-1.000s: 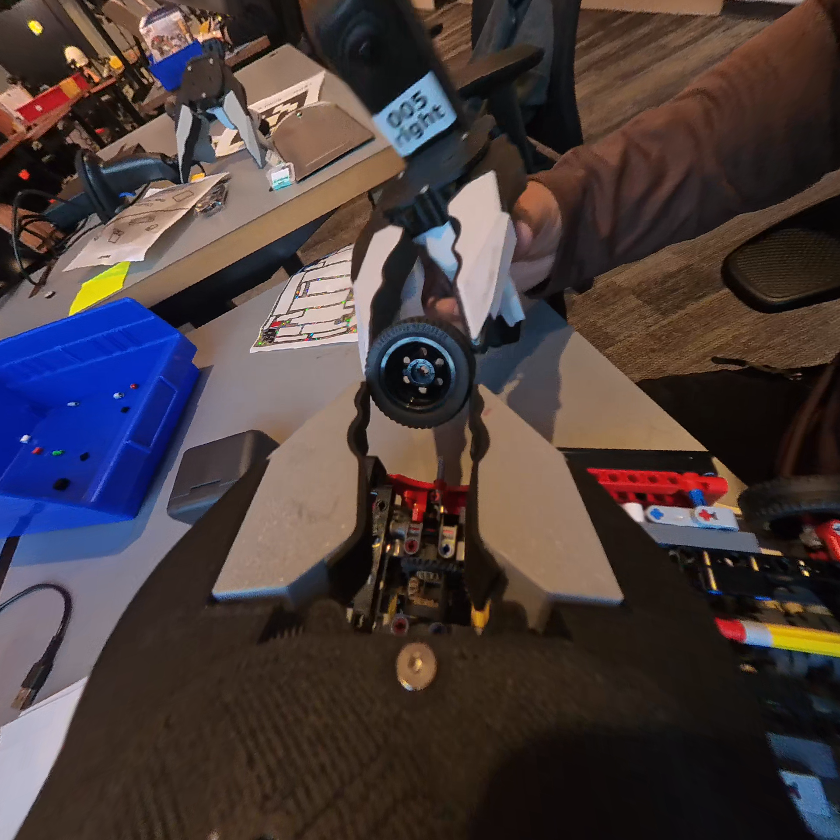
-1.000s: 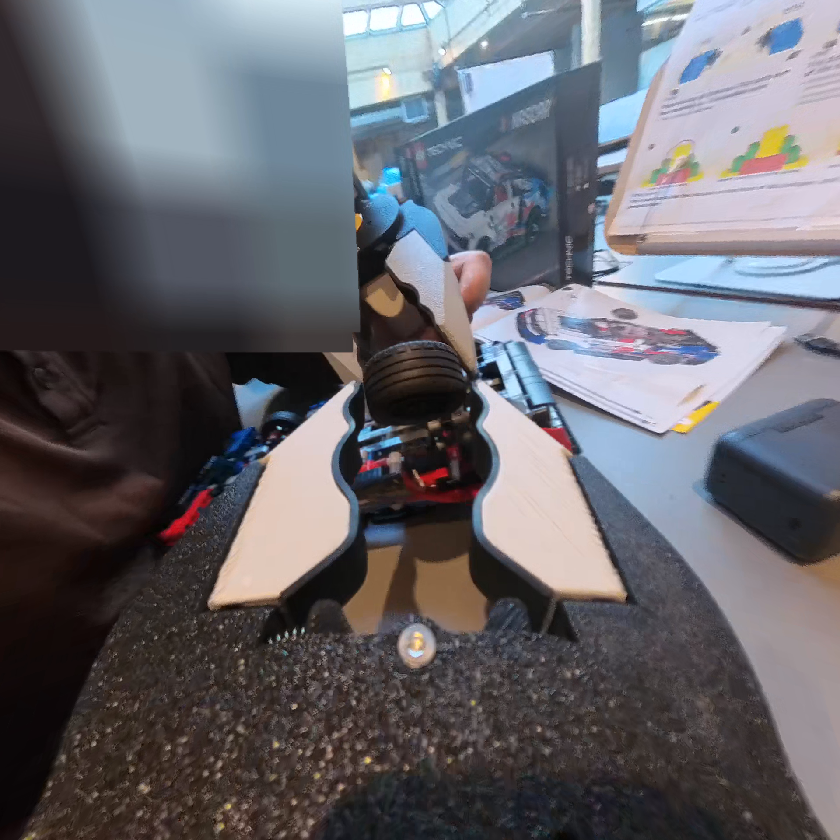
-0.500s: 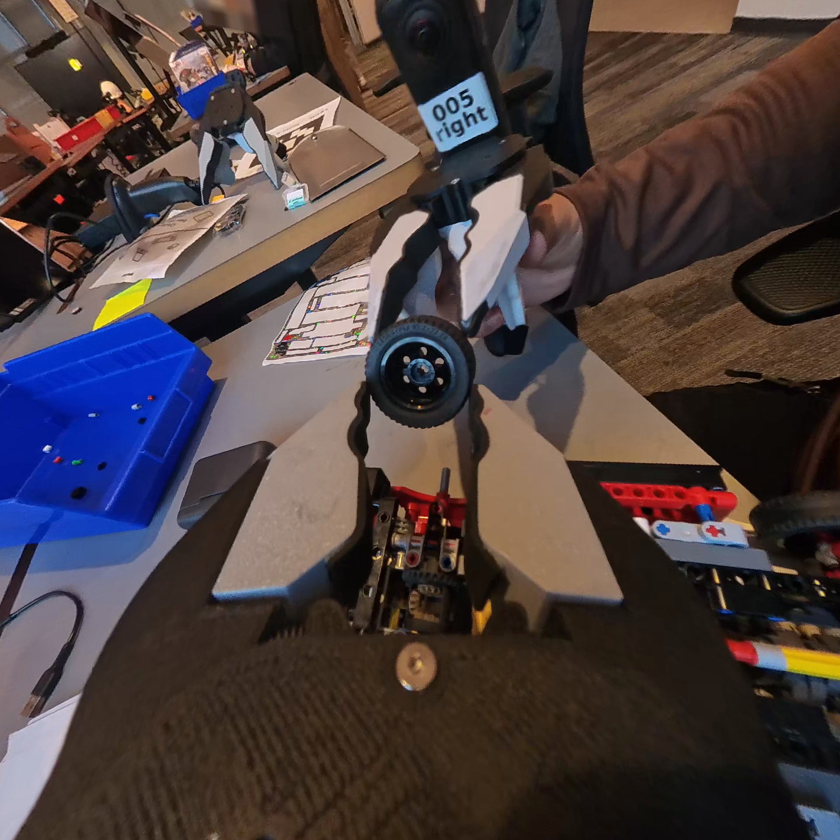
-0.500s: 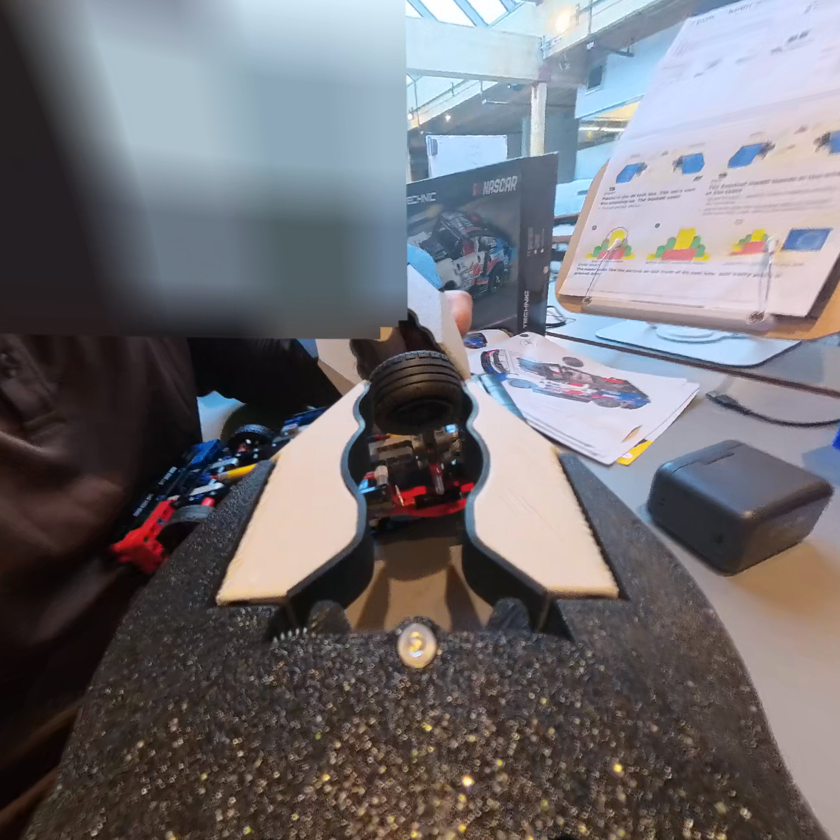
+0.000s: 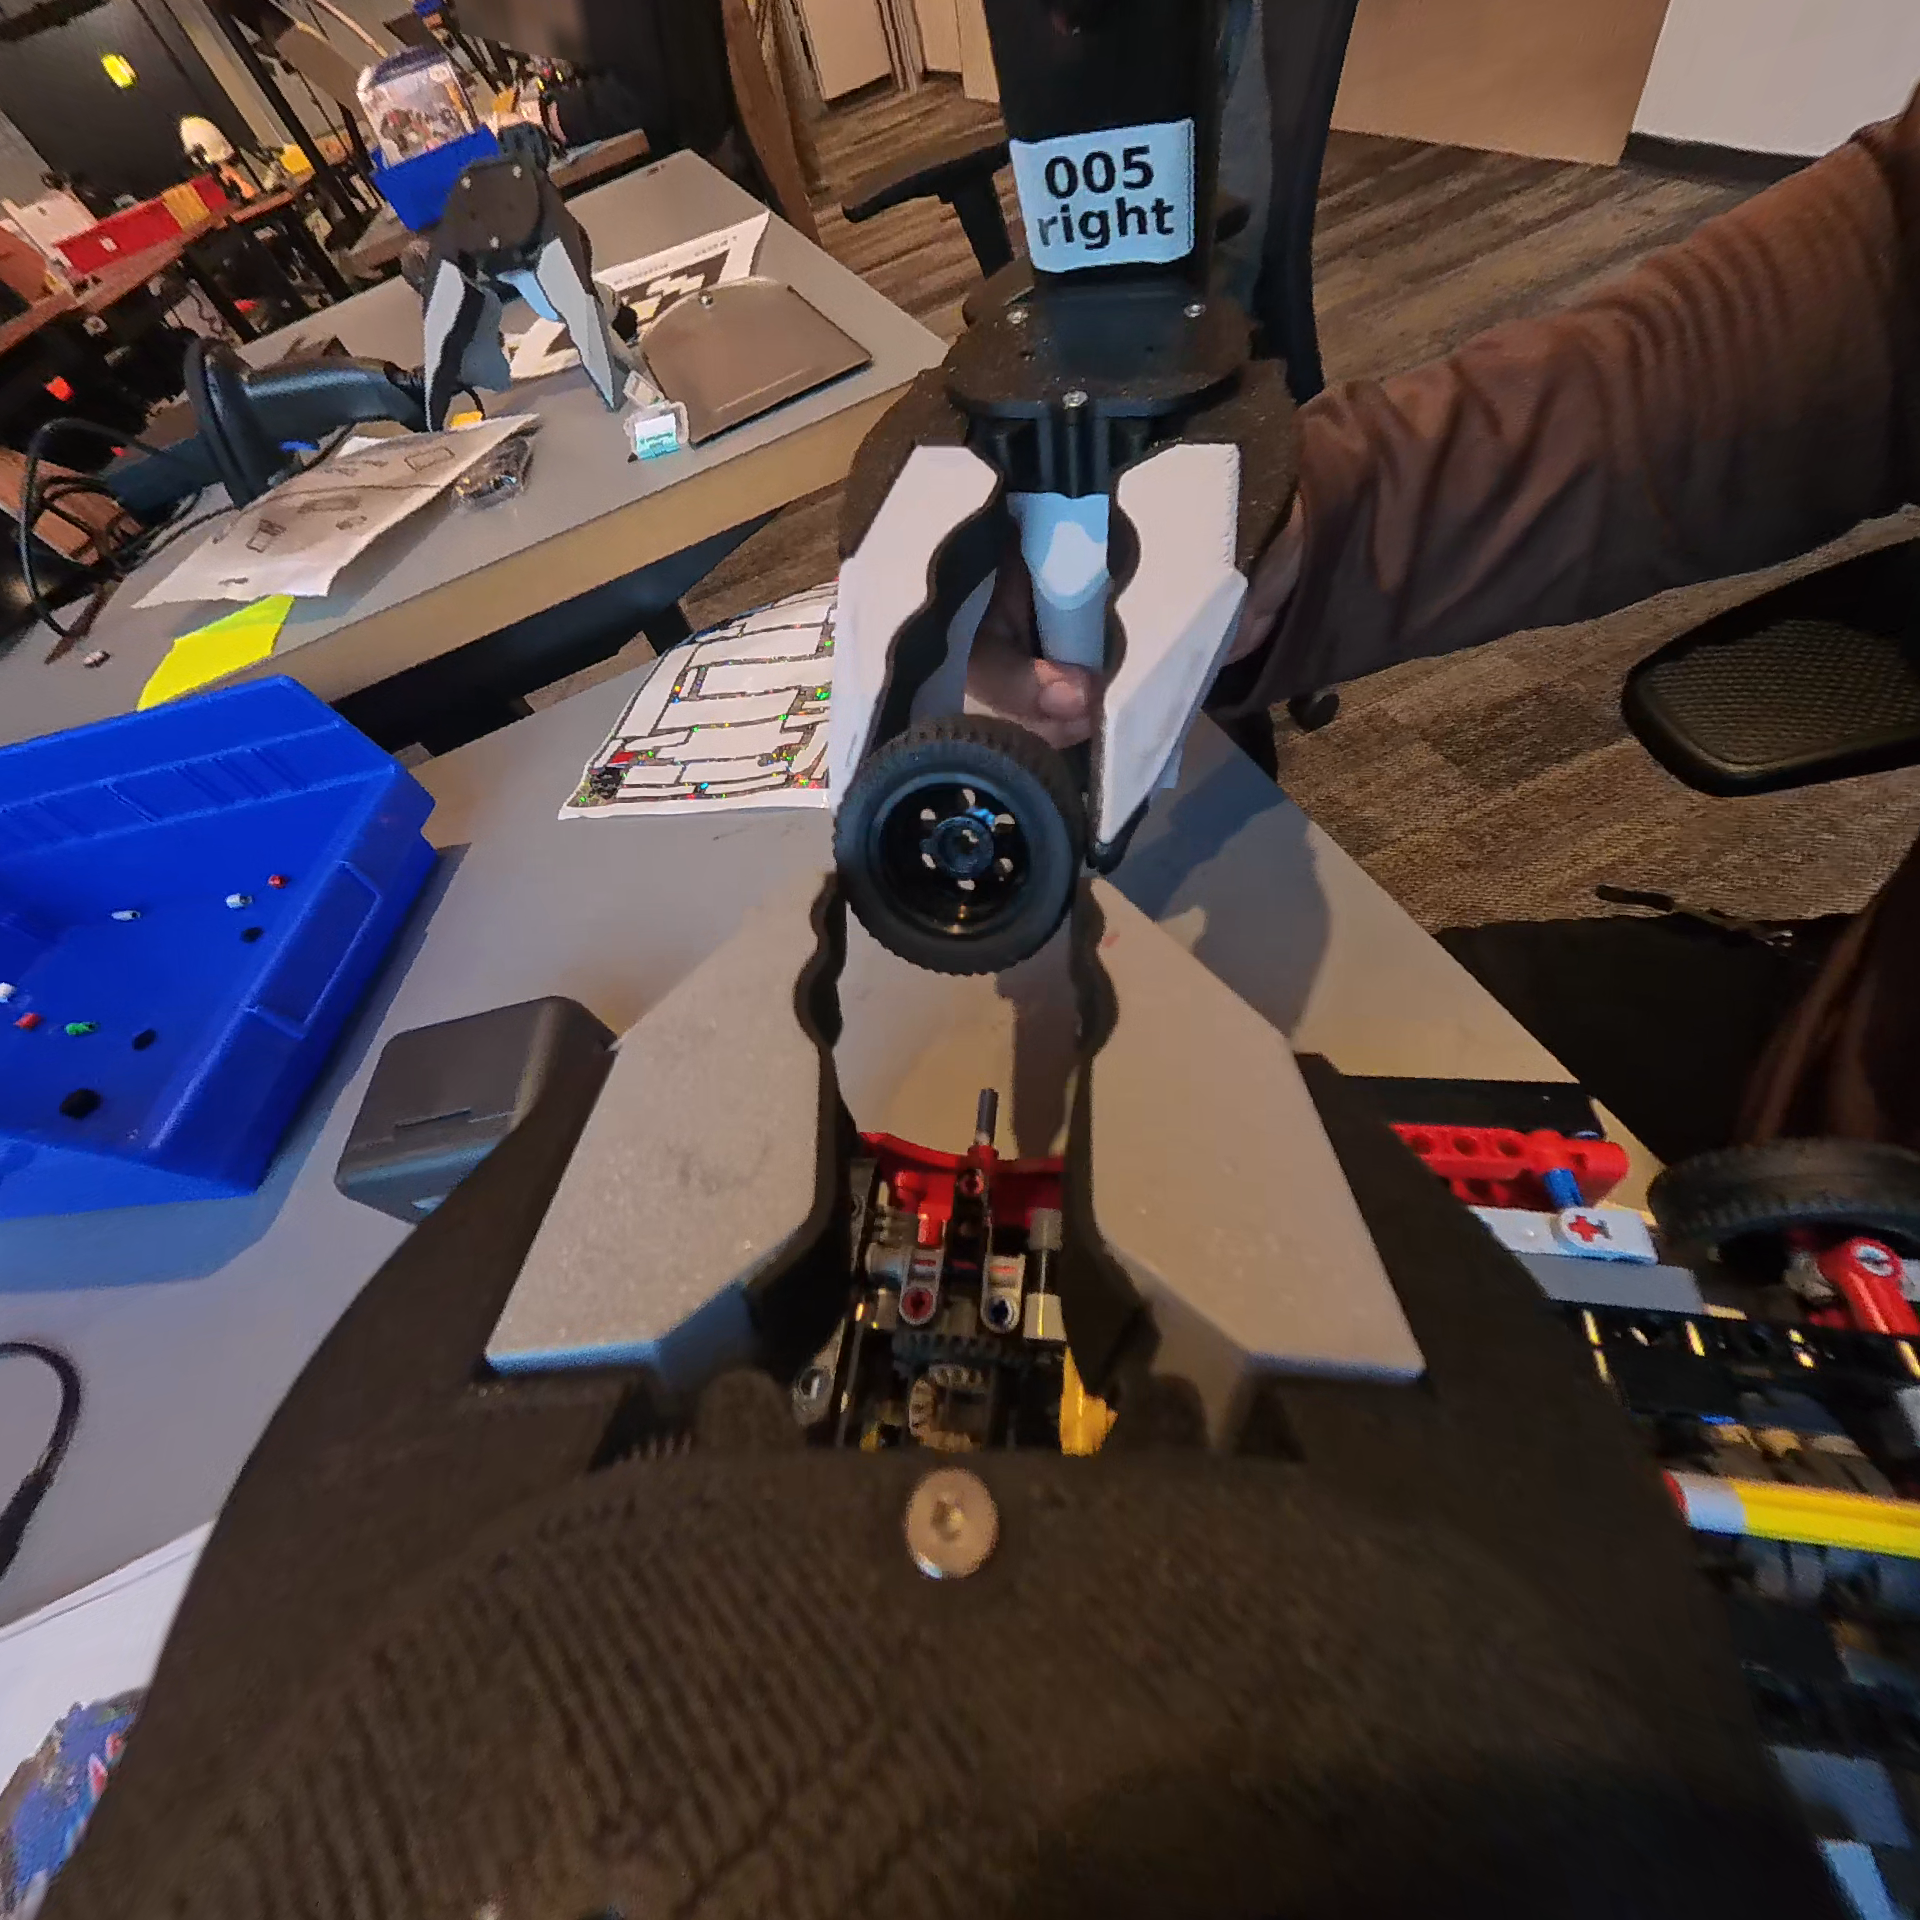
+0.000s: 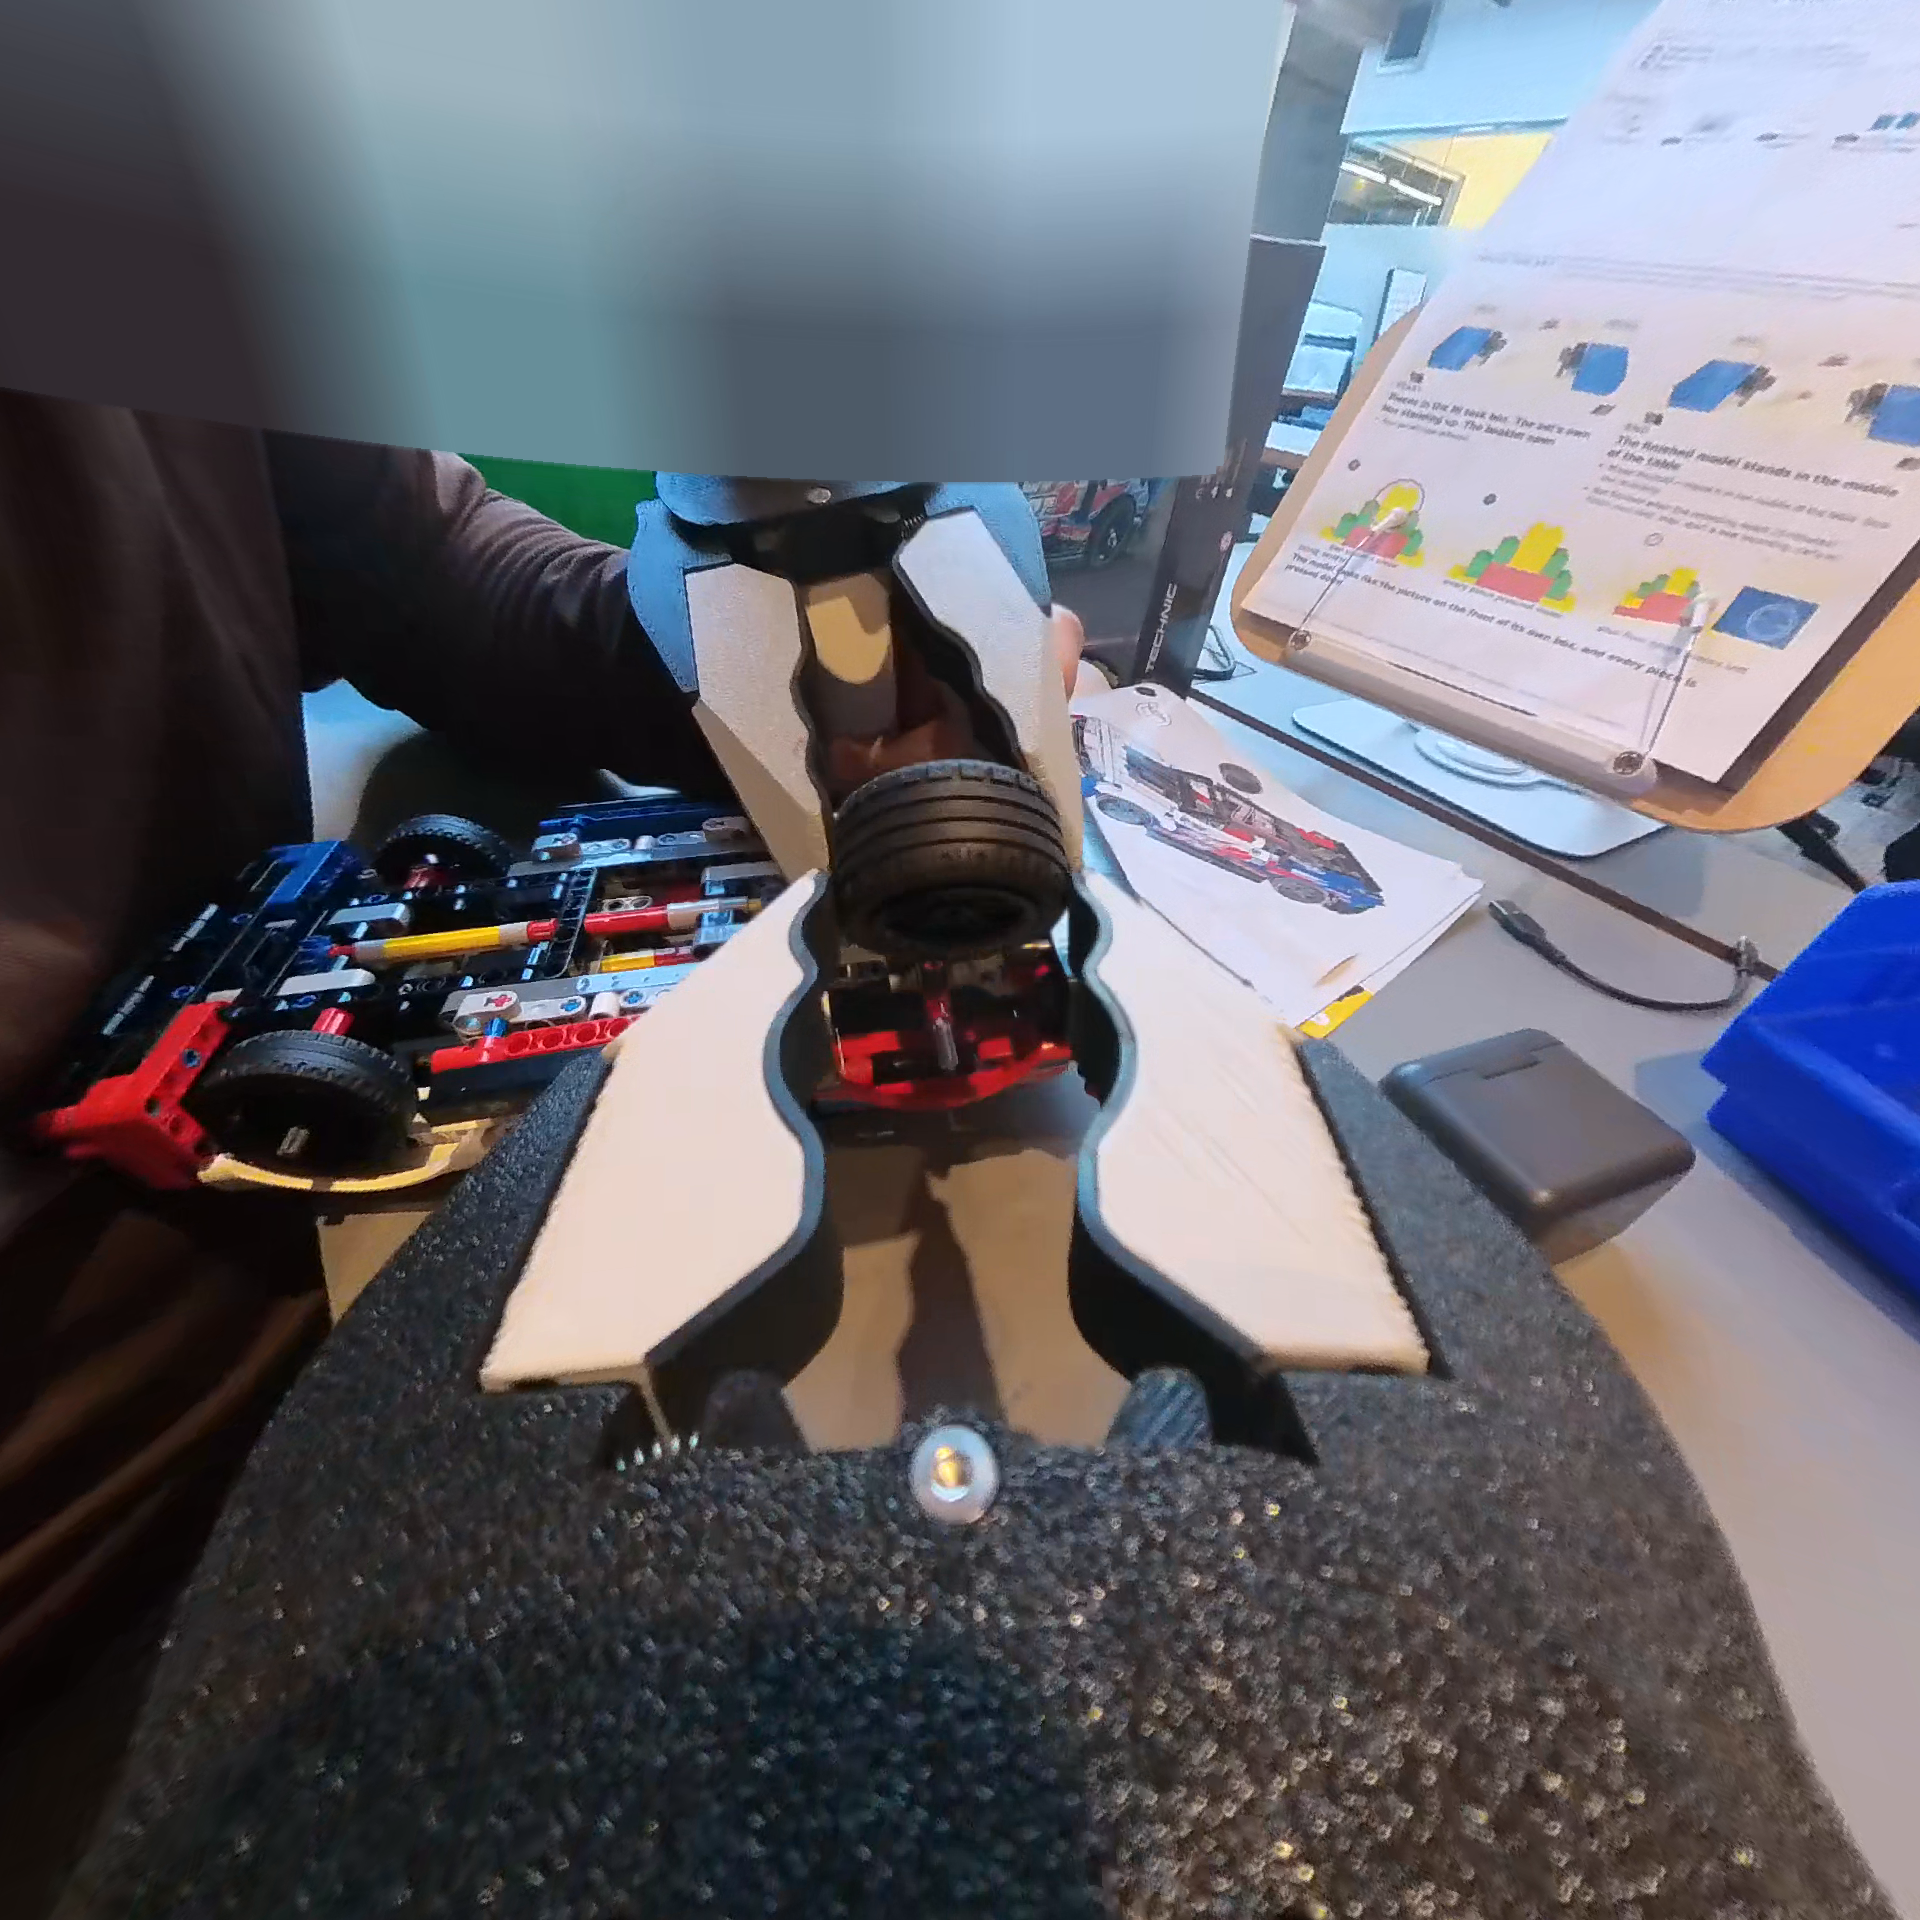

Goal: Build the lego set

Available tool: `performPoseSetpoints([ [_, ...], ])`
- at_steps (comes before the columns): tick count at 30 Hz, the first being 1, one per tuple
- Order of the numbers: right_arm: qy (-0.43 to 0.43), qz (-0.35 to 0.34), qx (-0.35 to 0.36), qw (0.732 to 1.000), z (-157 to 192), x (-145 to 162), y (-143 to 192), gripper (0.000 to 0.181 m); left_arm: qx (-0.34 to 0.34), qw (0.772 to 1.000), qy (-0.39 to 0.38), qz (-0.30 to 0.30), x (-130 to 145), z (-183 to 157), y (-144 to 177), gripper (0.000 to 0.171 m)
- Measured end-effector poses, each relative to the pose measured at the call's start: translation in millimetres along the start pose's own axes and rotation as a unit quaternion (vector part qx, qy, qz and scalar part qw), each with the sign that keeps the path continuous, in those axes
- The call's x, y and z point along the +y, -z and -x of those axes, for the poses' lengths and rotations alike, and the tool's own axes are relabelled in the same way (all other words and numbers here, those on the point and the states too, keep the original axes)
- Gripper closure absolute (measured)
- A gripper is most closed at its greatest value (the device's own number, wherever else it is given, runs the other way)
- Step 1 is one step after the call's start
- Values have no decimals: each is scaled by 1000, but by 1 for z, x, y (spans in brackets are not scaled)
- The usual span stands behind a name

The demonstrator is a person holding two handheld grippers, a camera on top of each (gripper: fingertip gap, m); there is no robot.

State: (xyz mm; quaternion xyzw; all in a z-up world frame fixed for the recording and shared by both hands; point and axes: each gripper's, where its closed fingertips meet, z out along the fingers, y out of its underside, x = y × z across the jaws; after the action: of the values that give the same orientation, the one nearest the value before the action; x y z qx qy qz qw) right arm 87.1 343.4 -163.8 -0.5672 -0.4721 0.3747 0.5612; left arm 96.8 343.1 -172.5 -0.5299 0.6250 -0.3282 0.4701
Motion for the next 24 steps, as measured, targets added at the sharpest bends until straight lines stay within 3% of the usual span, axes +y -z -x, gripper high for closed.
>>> performPoseSetpoints([
  [9, 3, 0, -10, 1000, 0, 3, 1, 145, 6, 1000, 7, 23, 7, -1, -3, 130],
  [14, -1, 49, -26, 998, -1, 22, 2, 145, 51, 994, 26, 97, 31, -2, 7, 131],
  [18, -32, 111, -20, 993, -9, 47, 1, 146, 17, 985, 35, 166, 58, 25, 31, 131],
  [21, -34, 136, -28, 990, -5, 59, -3, 146, 17, 986, 83, 143, 57, 32, 50, 139],
  [24, -29, 137, -39, 989, -2, 62, -8, 145, 55, 984, 121, 119, 49, 21, 44, 153],
])
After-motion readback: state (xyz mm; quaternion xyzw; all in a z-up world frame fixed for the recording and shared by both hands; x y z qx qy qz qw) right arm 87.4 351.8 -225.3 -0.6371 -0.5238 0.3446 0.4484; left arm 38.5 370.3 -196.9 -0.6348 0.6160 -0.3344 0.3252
